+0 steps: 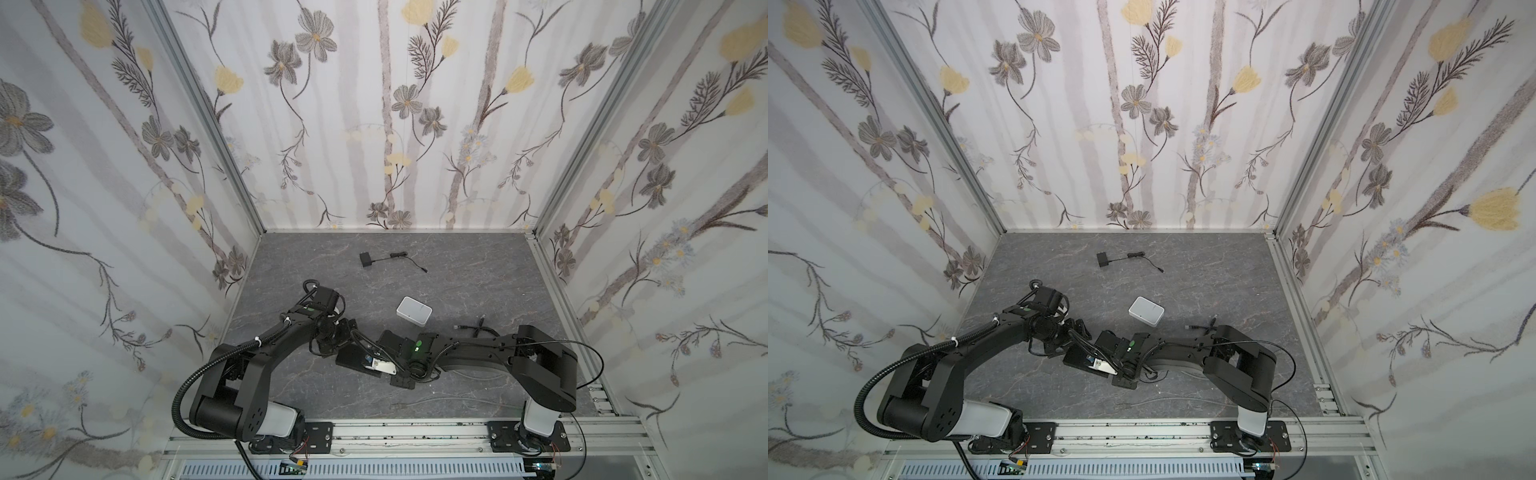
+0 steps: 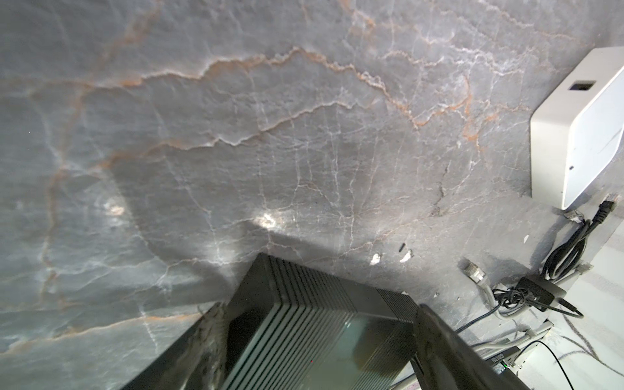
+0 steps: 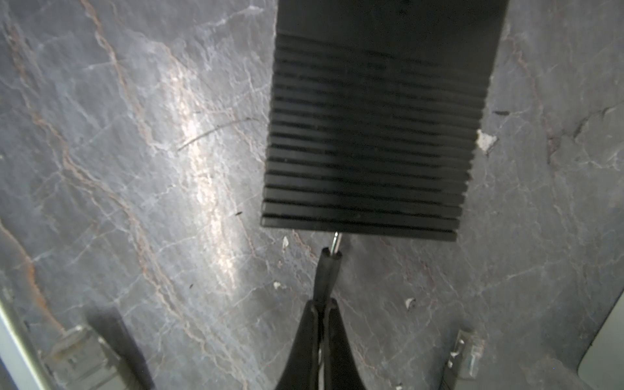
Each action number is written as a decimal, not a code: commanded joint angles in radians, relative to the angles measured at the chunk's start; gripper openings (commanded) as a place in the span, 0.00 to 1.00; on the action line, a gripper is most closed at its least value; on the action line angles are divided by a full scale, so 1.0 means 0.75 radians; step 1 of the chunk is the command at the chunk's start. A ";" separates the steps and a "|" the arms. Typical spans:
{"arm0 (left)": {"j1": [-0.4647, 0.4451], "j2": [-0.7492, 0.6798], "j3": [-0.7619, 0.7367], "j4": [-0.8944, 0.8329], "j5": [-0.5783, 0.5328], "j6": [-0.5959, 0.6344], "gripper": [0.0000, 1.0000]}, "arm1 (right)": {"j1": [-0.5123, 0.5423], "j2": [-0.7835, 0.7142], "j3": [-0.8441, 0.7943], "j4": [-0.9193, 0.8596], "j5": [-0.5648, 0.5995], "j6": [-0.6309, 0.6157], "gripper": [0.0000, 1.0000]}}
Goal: Insert the plug into the switch port
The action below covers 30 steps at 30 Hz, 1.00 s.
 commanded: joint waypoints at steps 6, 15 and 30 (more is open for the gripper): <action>0.000 -0.009 0.026 -0.041 -0.015 0.021 0.87 | -0.003 0.010 0.033 -0.009 0.003 -0.036 0.00; -0.001 -0.016 0.016 -0.044 -0.016 0.027 0.87 | -0.004 0.072 0.071 -0.032 0.003 -0.033 0.00; 0.000 -0.026 -0.012 -0.032 -0.010 0.024 0.87 | -0.010 0.076 0.110 -0.024 0.061 -0.006 0.00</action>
